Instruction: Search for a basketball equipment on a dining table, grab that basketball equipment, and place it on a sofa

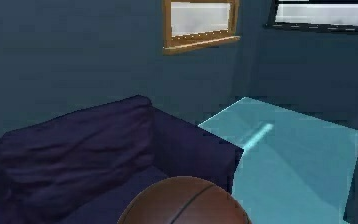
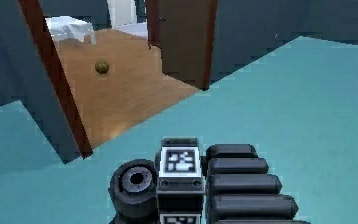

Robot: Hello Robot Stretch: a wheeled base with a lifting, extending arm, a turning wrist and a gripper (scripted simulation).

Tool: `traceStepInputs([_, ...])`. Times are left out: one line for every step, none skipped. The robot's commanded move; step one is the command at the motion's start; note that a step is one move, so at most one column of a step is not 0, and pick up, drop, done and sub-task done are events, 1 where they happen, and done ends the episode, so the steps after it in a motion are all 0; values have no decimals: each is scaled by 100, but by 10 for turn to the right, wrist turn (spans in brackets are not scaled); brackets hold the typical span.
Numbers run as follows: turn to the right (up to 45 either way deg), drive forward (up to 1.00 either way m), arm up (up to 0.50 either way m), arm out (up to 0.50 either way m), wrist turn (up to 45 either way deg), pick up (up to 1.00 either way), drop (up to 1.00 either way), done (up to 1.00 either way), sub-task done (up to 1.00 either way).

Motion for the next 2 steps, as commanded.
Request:
traceStepInputs([-270, 0, 0, 0, 0, 0, 0, 0, 0])
traceStepInputs([0, 15, 0, 0, 0, 0, 0, 0, 0])
